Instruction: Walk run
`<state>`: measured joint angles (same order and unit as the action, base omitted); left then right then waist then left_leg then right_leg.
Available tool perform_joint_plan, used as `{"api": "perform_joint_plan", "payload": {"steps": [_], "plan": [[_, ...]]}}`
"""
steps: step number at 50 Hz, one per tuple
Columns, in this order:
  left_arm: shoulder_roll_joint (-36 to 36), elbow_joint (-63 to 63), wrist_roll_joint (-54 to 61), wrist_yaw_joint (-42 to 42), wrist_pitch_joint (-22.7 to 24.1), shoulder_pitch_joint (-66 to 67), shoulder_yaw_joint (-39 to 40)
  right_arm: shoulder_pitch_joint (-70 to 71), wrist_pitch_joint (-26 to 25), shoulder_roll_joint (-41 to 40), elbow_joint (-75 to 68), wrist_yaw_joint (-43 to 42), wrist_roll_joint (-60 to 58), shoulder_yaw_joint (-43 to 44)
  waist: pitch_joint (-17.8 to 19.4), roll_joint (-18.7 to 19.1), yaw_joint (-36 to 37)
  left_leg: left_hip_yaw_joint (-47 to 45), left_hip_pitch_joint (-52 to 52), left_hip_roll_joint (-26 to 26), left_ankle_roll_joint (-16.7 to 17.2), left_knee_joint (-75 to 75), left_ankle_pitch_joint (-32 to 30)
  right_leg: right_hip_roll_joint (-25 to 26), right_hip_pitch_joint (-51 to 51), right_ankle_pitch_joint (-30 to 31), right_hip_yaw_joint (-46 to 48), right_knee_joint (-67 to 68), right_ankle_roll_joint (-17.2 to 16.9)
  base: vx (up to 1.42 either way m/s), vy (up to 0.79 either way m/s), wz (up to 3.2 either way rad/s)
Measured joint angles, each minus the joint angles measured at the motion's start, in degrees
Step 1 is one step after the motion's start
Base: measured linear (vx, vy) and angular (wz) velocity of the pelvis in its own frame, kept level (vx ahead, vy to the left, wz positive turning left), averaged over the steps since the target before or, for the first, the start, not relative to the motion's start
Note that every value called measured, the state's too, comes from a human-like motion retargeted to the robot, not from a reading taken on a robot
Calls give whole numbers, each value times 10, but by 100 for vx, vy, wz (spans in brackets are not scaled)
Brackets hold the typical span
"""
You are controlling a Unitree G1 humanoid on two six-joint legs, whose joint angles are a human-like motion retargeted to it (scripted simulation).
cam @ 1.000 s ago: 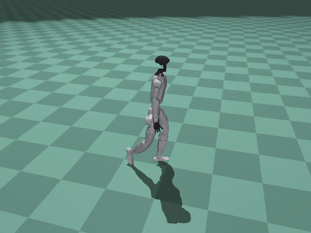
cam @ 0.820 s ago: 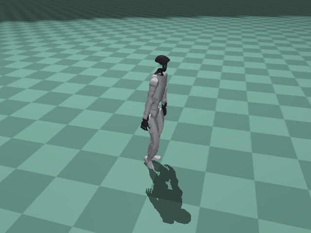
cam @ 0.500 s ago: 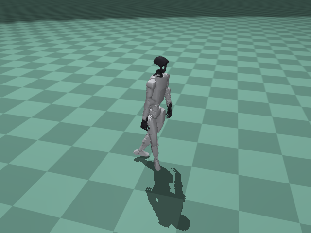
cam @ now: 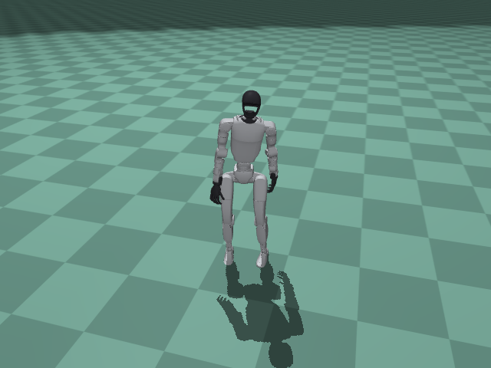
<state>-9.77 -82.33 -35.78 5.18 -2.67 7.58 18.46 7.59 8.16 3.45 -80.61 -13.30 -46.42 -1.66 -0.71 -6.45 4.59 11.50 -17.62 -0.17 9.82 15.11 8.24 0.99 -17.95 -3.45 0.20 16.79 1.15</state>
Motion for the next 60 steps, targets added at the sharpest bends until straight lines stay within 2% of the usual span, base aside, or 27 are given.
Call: {"api": "perform_joint_plan", "payload": {"steps": [3, 5, 7, 10, 12, 15, 17, 19, 23, 25, 28, 31, 33, 35, 37, 40, 42, 45, 48, 50, 51, 52, 53, 55, 57, 60], "plan": [[1, 2, 87, -13, 26, -23, 10, -5, -56, 21, -60, -25, -42, 10, -8, 0, -36, -137, 26, 29, -67, -6, 51, 13, -14, 9, -58, -3, -27, -1, 25, -184], [1, 5, 114, -1, 33, -38, 13, -11, -76, 35, -99, -26, -38, 15, -14, 8, -62, -135, 39, 18, -97, -12, 66, 22, -14, 14, -85, -18, -51, -5, 28, -177], [-9, 16, 121, 11, 32, -54, 1, -12, -33, 41, -138, -39, -11, 15, -17, 7, -83, -147, 35, 12, -103, -8, 68, 22, -27, 23, -114, -31, -78, -19, 31, -224], [-33, 48, 96, 19, 23, -73, -35, -33, 65, 50, -149, -17, 42, 12, -17, -4, -107, -219, 49, 12, -122, -22, 72, 13, -45, 40, -141, -47, -112, -25, 22, -235], [-45, 71, 71, 27, 18, -78, -62, -59, 73, 47, -141, -14, 71, 20, -21, -8, -102, -261, 69, 6, -137, -44, 73, -18, -59, 26, -39, -46, -91, -19, 21, -274], [-47, 90, 46, 30, 10, -82, -76, -83, 63, 35, -140, -10, 84, 39, -32, -17, -79, -339, 95, 3, -144, -75, 74, -74, -69, -31, 188, -24, -57, -23, 11, -319], [-37, 86, 51, 26, 2, -84, -66, -83, 49, 25, -153, -4, 93, 48, -36, -25, -58, -408, 117, 0, -141, -97, 77, -83, -59, -56, 281, 0, -33, -31, 7, -355], [-17, 73, 64, 21, -5, -85, -50, -80, 38, 18, -165, 5, 102, 54, -39, -27, -41, -463, 138, -2, -136, -115, 81, -80, -43, -74, 330, 26, -19, -29, 7, -337], [21, 35, 85, 38, -2, -80, -28, -75, 29, 18, -168, 23, 107, 65, -50, 4, -47, -533, 162, 8, -125, -126, 92, -56, 4, -99, 356, 57, -16, -16, 7, -252], [32, 11, 90, 44, 25, -76, -42, -73, 26, 25, -164, 29, 110, 71, -56, 23, -53, -578, 174, 13, -120, -126, 95, -45, 35, -104, 359, 48, -6, -5, 9, -210], [35, 27, 66, 38, 113, -57, -90, -74, 27, 33, -143, 35, 133, 78, -56, 41, -46, -653, 196, 8, -104, -125, 97, -28, 83, -103, 353, 4, 15, -6, 11, -211], [42, 76, 15, -33, 188, -30, -109, -83, 27, 37, -134, 48, 156, 98, -53, 49, -28, -718, 221, -3, -83, -125, 96, -26, 116, -105, 353, -48, 33, 2, 3, -180], [47, 90, -14, -98, 212, -13, -105, -86, 22, 39, -149, 58, 171, 110, -49, 47, -11, -751, 238, -10, -70, -125, 90, -19, 116, -92, 280, -64, 45, 6, 1, -151], [53, 82, -15, -149, 207, -4, -102, -89, 5, 38, -168, 62, 184, 126, -45, 46, 4, -755, 242, -8, -61, -117, 77, -29, 116, -80, 283, -68, 47, 0, -6, -104], [62, 60, 0, -165, 190, -5, -88, -97, -21, 33, -168, 70, 197, 132, -38, 47, -5, -711, 235, 5, -58, -93, 58, -34, 115, -74, 283, -66, 48, -3, -20, -20], [56, 32, 19, -143, 169, -6, -68, -110, -23, 28, -168, 94, 212, 123, -37, 41, -32, -623, 215, 19, -64, -45, 39, -41, 113, -68, 264, -69, 47, 2, -15, 24], [43, 17, 11, -124, 143, -7, -69, -119, -22, 21, -168, 109, 213, 131, -42, 28, -35, -541, 188, 19, -74, -6, 52, -51, 119, -63, 265, -83, 45, 6, -12, 23], [26, -12, -11, -112, 91, -14, -71, -130, -26, 8, -168, 121, 222, 147, -44, 20, -27, -406, 143, 5, -62, 30, 94, -45, 140, -46, 282, -121, 46, 3, -8, -5], [23, -41, -26, -103, 53, -21, -66, -133, -31, 4, -168, 131, 245, 146, -42, 21, -3, -348, 131, -7, -61, 0, 113, -28, 157, -34, 275, -147, 46, 1, 1, -68], [23, -54, -32, -85, 39, -26, -65, -127, -43, 7, -168, 146, 251, 145, -38, 32, 17, -329, 128, -10, -63, -42, 65, -8, 165, -35, 256, -154, 51, 7, 7, -92], [25, -57, -37, -77, 36, -24, -67, -126, -52, 12, -166, 153, 247, 149, -41, 32, 20, -288, 128, -30, -92, -51, 65, -8, 170, -35, 252, -157, 50, 16, 13, -51], [27, -61, -42, -67, 32, -22, -70, -125, -63, 16, -165, 159, 239, 155, -45, 35, 20, -284, 133, -38, -113, -60, 66, -6, 174, -35, 250, -159, 50, 26, 15, -12], [29, -67, -48, -56, 27, -19, -71, -121, -79, 22, -166, 164, 225, 166, -53, 41, 14, -354, 147, -20, -119, -70, 68, -2, 177, -35, 253, -161, 49, 23, 13, -4], [29, -78, -56, -46, 18, -20, -66, -109, -89, 25, -167, 154, 209, 186, -60, 54, -4, -398, 165, 0, -108, -88, 60, 7, 178, -32, 253, -160, 49, 9, 8, -4], [27, -92, -60, -53, 13, -30, -76, -104, -71, 26, -167, 130, 237, 196, -60, 61, -13, -391, 169, 4, -99, -100, 51, 8, 177, -29, 259, -155, 46, 0, 0, 0], [20, -102, -68, -58, 12, -53, -118, -116, -30, 30, -158, 137, 273, 205, -62, 58, -7, -404, 173, 5, -94, -113, 47, 5, 175, -29, 277, -149, 45, 2, 0, -6]]}}
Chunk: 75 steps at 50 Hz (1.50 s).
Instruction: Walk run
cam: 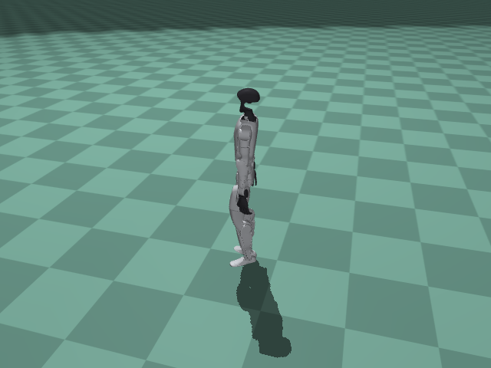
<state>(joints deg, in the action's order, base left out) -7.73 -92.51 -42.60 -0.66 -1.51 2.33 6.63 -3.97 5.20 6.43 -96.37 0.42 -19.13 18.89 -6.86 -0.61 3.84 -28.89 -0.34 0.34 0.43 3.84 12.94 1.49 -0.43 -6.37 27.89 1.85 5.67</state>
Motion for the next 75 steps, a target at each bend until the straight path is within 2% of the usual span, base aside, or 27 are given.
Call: {"api": "perform_joint_plan", "payload": {"steps": [5, 10, 12, 17, 20, 23, 27, 30, 33, 35, 37, 40, 43, 47, 48, 50, 51, 53, 55, 57, 58, 60, 64, 66, 70, 73, 75], "plan": [[-4, 28, -23, 9, -2, -27, -26, -22, -27, 4, -8, 17, 8, 2, 3, -2, 30, -1, 14, -13, -3, -28, -4, 12, -3, -13, 11, 4, 8, 3, -2, -47], [8, 62, -1, 45, 0, -35, 6, -30, -82, -1, -10, 46, -22, -7, 8, -11, 33, -3, 20, -15, 4, -29, -2, 7, -3, -25, -7, 10, -1, 0, -6, -25], [6, 61, 10, 49, 6, -34, 15, -35, -82, -4, -10, 55, -27, -19, 8, -13, 30, -2, 21, -13, 4, -25, -1, 9, 1, -30, -7, 7, -1, 7, -12, 5], [-5, 25, 32, 48, -30, -36, 38, -32, -89, -19, -3, 64, -48, -34, 12, -26, 15, 6, 22, -4, 10, -2, 14, 8, 15, -42, 5, -1, 1, 5, -14, 25], [-8, 14, 40, 48, -30, -25, 56, -22, -88, -26, 4, 67, -52, -48, 18, -31, 2, 11, 10, 6, 15, 37, 36, 1, 21, -55, 10, 2, -4, 3, -10, 28], [-14, 7, 45, 14, -20, -13, 66, -3, -77, -33, 10, 46, -37, -61, 28, -42, -13, 17, -37, 12, 17, 123, 32, -9, 26, -72, 12, 2, -5, 1, -14, 51], [-20, -6, 40, -16, -27, -8, 72, 32, -69, -40, 16, 23, 7, -65, 40, -62, -25, 38, -134, 19, 21, 295, -36, -35, 26, -91, 36, -1, -15, -5, -10, 76], [-18, -19, 27, 1, -39, 1, 74, 66, -78, -28, 22, 68, 24, -58, 40, -64, -2, 45, -210, 26, 22, 390, -8, -38, 23, -98, 40, -2, -19, 8, -8, 13], [-14, -34, -3, 43, -47, 22, 96, 117, -120, -11, 33, 133, -3, -60, 45, -58, 7, 32, -253, 21, 22, 353, 4, -34, 29, -104, 32, -2, -22, 16, -8, -30], [-20, -49, -26, 81, -33, 30, 94, 151, -146, -1, 51, 158, -21, -69, 48, -52, 6, 43, -280, 8, 15, 295, -2, -29, 35, -109, 19, -2, -25, 30, -8, -30], [-33, -49, -37, 82, -27, 38, 76, 179, -143, 10, 77, 167, -21, -87, 53, -53, 19, 51, -299, -8, 8, 222, -12, -28, 44, -118, 5, -1, -26, 30, -8, -53], [-48, -49, -53, 21, -32, 31, 66, 216, -122, 28, 125, 159, -3, -95, 63, -56, 58, 97, -334, -34, 6, 139, -27, -25, 58, -133, -22, -1, -27, 37, -6, -61], [-46, -49, -17, -1, -17, 18, 73, 249, -94, 30, 168, 130, 7, -85, 66, -49, 64, 122, -370, -32, 8, 123, -54, -19, 77, -149, -29, -4, -37, 42, -1, -15], [-41, -49, 33, 28, -3, 3, 102, 262, -54, 12, 211, 117, 41, -87, 50, -44, 48, 96, -396, -13, -27, 161, -63, -10, 101, -160, -16, -6, -59, 76, 1, 0], [-40, -49, 39, 33, -5, -2, 106, 258, -47, 8, 217, 119, 56, -89, 45, -45, 57, 82, -396, -3, -33, 177, -74, -12, 105, -158, -23, -2, -68, 70, 2, -53], [-38, -49, 38, 39, -14, -11, 110, 245, -42, -3, 217, 123, 78, -86, 32, -52, 68, 33, -392, 17, -69, 218, -67, -24, 111, -136, -33, 10, -91, 88, 3, -59], [-40, -49, 35, 44, -25, -15, 110, 236, -47, -12, 209, 130, 79, -82, 29, -56, 76, 67, -405, 13, -67, 247, -48, -28, 117, -111, -42, 20, -101, 111, 4, -68], [-40, -49, 29, 52, -49, -26, 108, 215, -58, -28, 184, 144, 70, -76, 20, -57, 77, 83, -399, 26, -64, 284, -6, -34, 126, -50, -40, 47, -112, 100, 0, -39], [-37, -49, 23, 56, -64, -36, 99, 185, -66, -39, 146, 146, 59, -74, 9, -48, 64, 81, -352, 29, -70, 272, 30, -28, 127, 49, -19, 90, -92, 95, 4, 19], [-31, -32, 18, 61, -58, -42, 91, 157, -64, -45, 100, 117, 55, -80, 4, -26, 56, 92, -299, 54, -56, 248, 50, -27, 108, 159, 5, 176, -61, 94, 7, -14], [-29, -20, 18, 64, -51, -45, 88, 145, -61, -46, 78, 95, 54, -88, 8, -11, 54, 99, -271, 69, -48, 237, 56, -27, 93, 196, 23, 237, -32, 104, 12, -52], [-28, 7, 22, 69, -41, -54, 81, 122, -55, -44, 46, 63, 39, -103, 18, 15, 45, 86, -210, 96, -38, 200, 63, -40, 48, 215, 45, 369, 12, 98, 11, -54], [-40, 39, 34, 63, -27, -93, 53, 68, -50, -38, 26, 38, -30, -91, 29, 12, -12, 64, -102, 51, -28, 81, 45, -94, -99, 125, 63, 555, -35, 90, 3, 45], [-49, 58, 27, 73, -23, -118, 43, 43, -54, -35, 25, 41, -44, -80, 30, 4, -39, 56, -69, 29, -22, 43, 44, -135, -160, 85, 104, 586, -27, 85, -4, 60], [-72, 99, 27, 102, -7, -162, 26, -2, -82, -26, 20, 61, -29, -67, 25, -24, -73, 48, -8, -23, -11, -18, 53, -197, -302, 23, 128, 537, 5, 83, -12, 27], [-91, 129, 34, 108, 9, -194, 13, -18, -102, -27, 4, 73, -6, -46, 34, -32, -115, 71, 36, -42, -3, -34, 74, -177, -391, -2, 82, 379, 8, 77, -22, 104], [-96, 146, 41, 102, 17, -208, 3, -26, -117, -27, -4, 83, 9, -31, 40, -32, -146, 108, 58, -47, 1, -32, 89, -151, -436, 7, 14, 257, -7, 99, -38, 139]]}}
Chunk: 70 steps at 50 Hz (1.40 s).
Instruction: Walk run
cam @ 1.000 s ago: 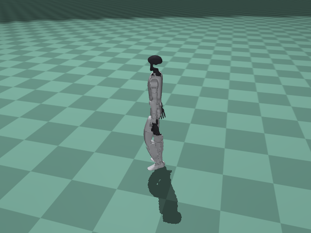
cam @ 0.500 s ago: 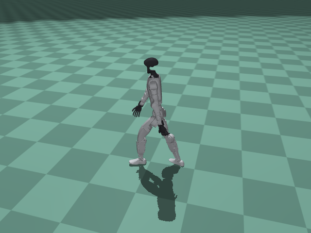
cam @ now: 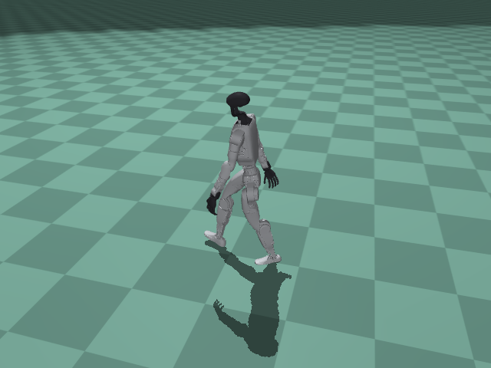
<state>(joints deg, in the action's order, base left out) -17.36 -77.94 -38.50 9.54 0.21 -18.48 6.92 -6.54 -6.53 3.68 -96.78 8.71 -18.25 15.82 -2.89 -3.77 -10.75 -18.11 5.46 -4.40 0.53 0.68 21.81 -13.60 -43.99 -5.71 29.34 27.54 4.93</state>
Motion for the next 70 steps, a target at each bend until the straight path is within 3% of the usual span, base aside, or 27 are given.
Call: {"api": "perform_joint_plan", "payload": {"steps": [5, 7, 8, 10, 12, 15, 16, 19, 23, 27, 30, 32, 35, 37, 38, 40, 42, 45, 47, 51, 55, 57, 60, 62, 65, 68, 70], "plan": [[15, 11, -1, -12, 17, 23, -10, -17, -4, 3, -4, 22, 1, 18, -23, 13, -16, 47, 39, 1, 39, 24, -44, 11, -17, -36, -2, -51, 19, 101, -39, 51], [23, 9, -22, -4, 11, 58, -11, -20, -1, 2, -2, 16, -6, 25, -36, 15, -22, 40, 60, 1, 62, 46, -120, 4, 19, -3, 51, -41, 54, 132, -39, 19], [26, 10, -41, 3, 8, 81, -6, -21, 5, 0, -2, 13, -5, 26, -38, 8, -19, 13, 76, -4, 63, 59, -182, 3, 26, 1, 11, -18, 60, 140, -36, 27], [46, 0, -83, -11, 6, 125, 7, -19, 15, -5, -4, 15, 14, 35, -35, 3, -11, -37, 88, 22, 50, 126, -313, -11, 55, -26, -35, 24, 55, 158, -34, 38], [75, -20, -100, -46, -5, 170, 37, -7, 9, -6, 1, 17, 38, 23, -33, -40, 25, -79, 73, -2, 17, 242, -392, -27, 127, -57, -67, 5, 44, 140, -32, -64], [93, -73, -91, -73, -25, 204, 92, 38, -2, -5, 19, 21, 65, 2, -21, -97, 67, -177, 17, 26, -65, 407, -316, -81, 212, -89, -34, -14, 29, 111, -35, -18], [96, -90, -84, -68, -28, 210, 112, 58, -2, -3, 32, 15, 65, -4, -14, -104, 76, -195, -18, 49, -70, 446, -288, -75, 241, -92, -33, -33, 22, 81, -27, 32], [88, -142, -55, -41, -42, 223, 163, 117, 15, -3, 79, -7, 58, -34, -2, -75, 105, -171, -164, 109, -41, 519, -223, -1, 337, -76, 22, -138, 10, 86, -31, -30], [71, -191, -26, -34, -73, 251, 183, 181, 40, 13, 158, 8, 35, -77, 2, -45, 172, -144, -321, 100, -14, 410, -163, 84, 420, -68, 24, -231, -9, 89, -28, -104], [66, -195, -30, -41, -98, 273, 179, 250, 52, 32, 230, 35, 9, -87, 12, -15, 221, -90, -423, 81, 4, 206, -162, 135, 490, -90, -23, -260, -35, 102, -15, -89], [72, -195, -29, -21, -112, 278, 209, 287, 71, 40, 256, 35, 5, -94, 5, -14, 233, -53, -479, 66, 36, 111, -173, 138, 529, -92, -30, -262, -62, 106, -7, -59], [79, -195, 13, -13, -131, 274, 265, 292, 82, 35, 251, 24, 5, -94, -7, -13, 237, -77, -480, 69, 23, 119, -158, 138, 548, -64, -47, -246, -89, 149, 1, -42], [84, -195, 130, -22, -145, 258, 314, 277, 74, 36, 209, 39, -26, -80, -29, -7, 235, -168, -434, 91, -52, 168, -190, 148, 573, 45, -55, -197, -103, 153, 4, -20], [88, -192, 177, -20, -127, 236, 323, 254, 45, 25, 178, 39, -58, -71, -28, -3, 254, -5, -453, 92, -51, 238, -162, 126, 562, 198, -51, -111, -65, 144, 2, -90], [91, -182, 177, -15, -118, 226, 328, 237, 37, 16, 169, 31, -60, -78, -31, 6, 240, 9, -430, 103, -46, 260, -127, 123, 541, 258, -50, -43, -58, 116, 1, -27], [85, -151, 158, 10, -109, 209, 318, 207, 34, 12, 147, 23, -40, -95, -30, 41, 216, -19, -356, 139, -51, 257, -77, 114, 514, 282, 13, 97, 0, 135, 5, 12], [78, -115, 155, 44, -99, 184, 277, 181, 41, 11, 130, 18, -17, -98, -17, 44, 212, -57, -287, 146, -45, 226, -60, 74, 448, 194, 24, 224, 22, 124, 0, -6], [65, -74, 164, 44, -88, 135, 244, 132, 56, -4, 113, 9, -27, -70, -2, 23, 159, -46, -195, 73, -43, 128, -65, 7, 317, 134, 39, 343, 7, 104, -9, 81], [55, -51, 172, 35, -76, 103, 219, 97, 62, -6, 98, 6, -27, -54, -2, 15, 123, -44, -148, 44, -40, 79, -67, -20, 245, 102, 63, 334, -1, 83, -12, 129], [26, -7, 170, 42, -48, 40, 157, 39, 44, 2, 59, 3, -15, -24, -5, 14, 69, -18, -79, 13, -35, 33, -43, -45, 122, 35, 97, 184, 11, 118, -26, 108], [-14, 48, 152, 58, -25, -14, 103, 15, -2, 10, 8, 25, -14, 12, -5, 6, 10, 47, -17, -13, -32, 15, -9, -17, 22, 5, 34, -72, 14, 106, -44, 133], [-17, 74, 148, 50, -13, -21, 76, 6, -23, 13, -6, 37, -21, 37, -15, 10, -10, 62, 4, -6, -18, 21, -12, -12, -17, -1, -21, -117, 8, 71, -29, 125], [-4, 95, 123, 10, -39, 4, 65, -17, -44, 16, -6, 42, -16, 51, -41, 6, -9, 73, 26, -7, 25, 50, -84, -27, -18, -8, -8, -63, 20, 154, -73, 30], [7, 90, 94, 4, -62, 42, 62, -32, -28, 10, -5, 26, 3, 44, -53, -8, -8, 36, 51, -15, 33, 82, -209, -34, 8, 44, 24, -39, 66, 160, -70, 6], [42, 52, 37, -1, -71, 99, 67, -48, 15, -13, 22, 6, 45, 64, -50, -44, 7, -89, 46, 5, -10, 225, -403, -71, 48, -30, -86, 37, 37, 150, -55, 20], [62, -31, 12, -18, -95, 133, 68, -32, 35, -47, 73, -33, 164, 69, -46, -120, 38, -194, -2, 10, -100, 401, -330, -130, 144, -82, -63, 22, 21, 123, -54, -19], [64, -84, -14, -30, -105, 143, 76, -2, 65, -64, 101, -54, 237, 60, -38, -118, 48, -220, -74, 69, -106, 495, -258, -108, 221, -90, -10, -25, 13, 105, -44, 20]]}}
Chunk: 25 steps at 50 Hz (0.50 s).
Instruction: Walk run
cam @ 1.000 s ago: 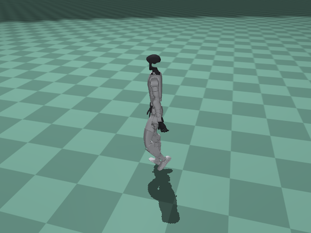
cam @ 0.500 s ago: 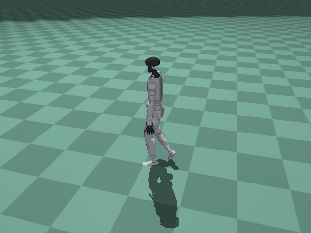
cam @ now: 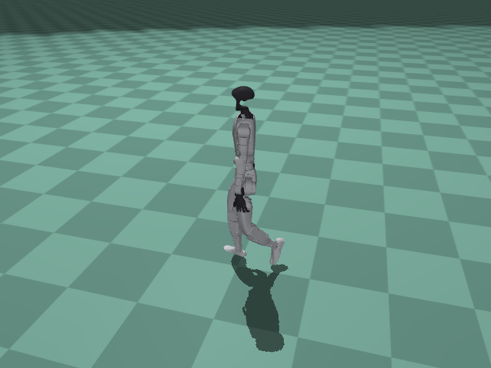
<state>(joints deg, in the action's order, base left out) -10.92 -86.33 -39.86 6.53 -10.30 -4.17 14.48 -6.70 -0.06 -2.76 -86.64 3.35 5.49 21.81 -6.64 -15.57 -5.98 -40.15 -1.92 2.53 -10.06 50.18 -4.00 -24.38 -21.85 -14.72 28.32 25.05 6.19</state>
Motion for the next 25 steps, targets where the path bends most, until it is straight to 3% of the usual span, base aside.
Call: {"api": "perform_joint_plan", "payload": {"steps": [3, 5, 7, 10, 13, 15, 17, 18, 20, 22, 23, 25], "plan": [[3, -60, -56, -10, -7, 29, 35, 48, 23, -2, 38, 11, -5, -42, 16, 47, 37, 51, -127, 33, 55, 33, 45, 118, 121, 26, 38, -126, -10, 112, -42, -68], [0, -91, -77, 4, 1, 52, 45, 81, -2, 8, 71, 38, -36, -74, 21, 58, 69, 56, -190, 24, 81, -23, 62, 164, 179, 30, 53, -183, -17, 99, -34, -113], [-7, -109, -85, 34, 12, 73, 49, 123, -47, 23, 114, 78, -77, -88, 28, 71, 108, 58, -255, 29, 83, -98, 85, 200, 223, 26, 31, -217, -29, 115, -32, -135], [-11, -111, -79, 66, 3, 104, 64, 188, -60, 52, 162, 120, -131, -93, 36, 92, 159, 84, -342, 24, 82, -243, 112, 237, 280, 7, -9, -239, -52, 113, -18, -130], [-14, -111, -69, 60, -19, 119, 103, 238, -36, 77, 184, 125, -135, -113, 29, 98, 181, 151, -417, 9, 100, -361, 112, 247, 313, 7, -42, -240, -76, 107, -9, -91], [-16, -111, -56, 54, -33, 125, 122, 252, -27, 79, 192, 112, -121, -129, 18, 95, 186, 144, -444, 9, 88, -376, 133, 246, 327, 37, -66, -229, -100, 142, -7, -59], [-18, -111, -45, 51, -41, 126, 124, 243, -21, 73, 190, 106, -115, -130, 8, 96, 190, 124, -428, 18, 69, -342, 135, 249, 344, 104, -84, -205, -115, 140, -4, -28], [-19, -111, -43, 49, -41, 126, 119, 229, -21, 72, 184, 109, -115, -126, 1, 101, 191, 70, -401, 30, 57, -327, 133, 255, 353, 154, -84, -188, -112, 192, 6, -31], [-18, -111, -50, 50, -37, 118, 122, 197, -21, 63, 167, 121, -136, -114, -5, 113, 216, 212, -419, 42, 75, -254, 121, 254, 359, 306, -79, -132, -76, 177, 4, -77], [-14, -110, -48, 56, -27, 96, 133, 166, -17, 48, 142, 113, -151, -134, -3, 133, 187, 237, -380, 72, 76, -205, 158, 243, 329, 415, -52, -3, -59, 166, 4, -18], [-19, -108, -41, 65, -24, 84, 126, 155, -15, 47, 123, 111, -154, -147, -1, 156, 171, 222, -345, 98, 68, -191, 189, 229, 323, 420, 13, 70, -12, 142, 7, 19], [-25, -91, -17, 73, -18, 58, 96, 135, -17, 55, 86, 106, -168, -159, 5, 179, 156, 178, -278, 143, 65, -180, 232, 201, 287, 346, 70, 191, 40, 143, 4, 8]]}}
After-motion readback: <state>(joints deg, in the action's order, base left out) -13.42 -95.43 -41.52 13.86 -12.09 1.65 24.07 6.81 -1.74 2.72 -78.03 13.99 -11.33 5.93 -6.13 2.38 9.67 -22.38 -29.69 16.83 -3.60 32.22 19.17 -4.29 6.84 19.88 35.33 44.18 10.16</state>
